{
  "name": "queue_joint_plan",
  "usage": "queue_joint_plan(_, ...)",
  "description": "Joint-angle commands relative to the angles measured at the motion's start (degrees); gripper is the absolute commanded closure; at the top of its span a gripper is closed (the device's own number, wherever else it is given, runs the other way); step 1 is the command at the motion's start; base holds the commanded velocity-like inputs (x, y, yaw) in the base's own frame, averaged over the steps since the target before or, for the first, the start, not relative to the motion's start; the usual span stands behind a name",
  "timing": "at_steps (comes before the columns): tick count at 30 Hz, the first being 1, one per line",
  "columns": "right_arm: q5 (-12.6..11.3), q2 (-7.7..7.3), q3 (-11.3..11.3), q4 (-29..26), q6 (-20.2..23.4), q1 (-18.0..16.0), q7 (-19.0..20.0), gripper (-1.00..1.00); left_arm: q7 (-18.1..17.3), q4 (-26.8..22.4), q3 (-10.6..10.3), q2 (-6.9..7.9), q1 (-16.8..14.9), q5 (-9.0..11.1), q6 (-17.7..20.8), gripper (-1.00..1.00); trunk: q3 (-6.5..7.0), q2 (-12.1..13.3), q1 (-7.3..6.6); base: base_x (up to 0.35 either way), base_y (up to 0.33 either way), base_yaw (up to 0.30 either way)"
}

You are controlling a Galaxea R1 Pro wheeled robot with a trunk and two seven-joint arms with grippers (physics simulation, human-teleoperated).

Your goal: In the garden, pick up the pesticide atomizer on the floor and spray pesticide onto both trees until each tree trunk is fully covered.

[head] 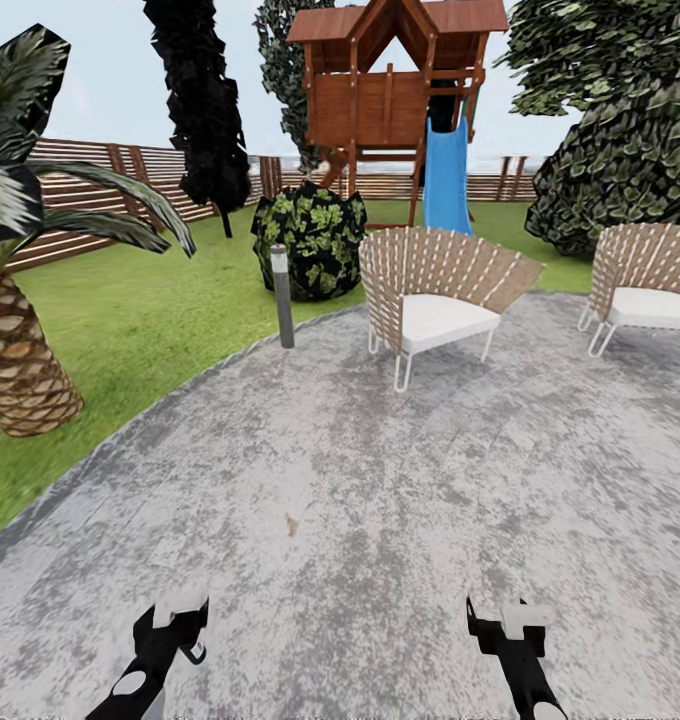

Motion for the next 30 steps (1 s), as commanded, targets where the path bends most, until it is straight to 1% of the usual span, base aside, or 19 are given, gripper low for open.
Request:
queue_joint_plan(1,0.3,-0.01,0.0,0.0,-0.1,0.0,-0.3,-1.00,0.0,0.0,-0.1,0.01,0.0,0.4,-0.2,-1.00,-0.32,-0.4,0.21,0.000,0.000,0.049)
queue_joint_plan(9,0.3,0.03,0.1,0.0,-0.1,0.0,-0.3,-1.00,0.0,-0.1,0.0,0.01,0.0,0.5,-0.2,-1.00,-2.47,-3.6,1.97,0.000,0.000,0.079)
queue_joint_plan(17,0.2,-0.01,0.1,0.0,-0.1,0.0,-0.3,-1.00,0.0,-0.1,0.0,0.01,0.0,0.5,-0.2,-1.00,-4.52,-6.9,3.73,0.000,0.000,0.139)
queue_joint_plan(30,0.2,-0.01,0.1,-0.1,-0.1,0.0,-0.3,-1.00,0.0,-0.1,0.1,0.01,0.0,0.4,-0.2,-1.00,-6.91,-12.1,6.58,0.000,0.000,0.010)
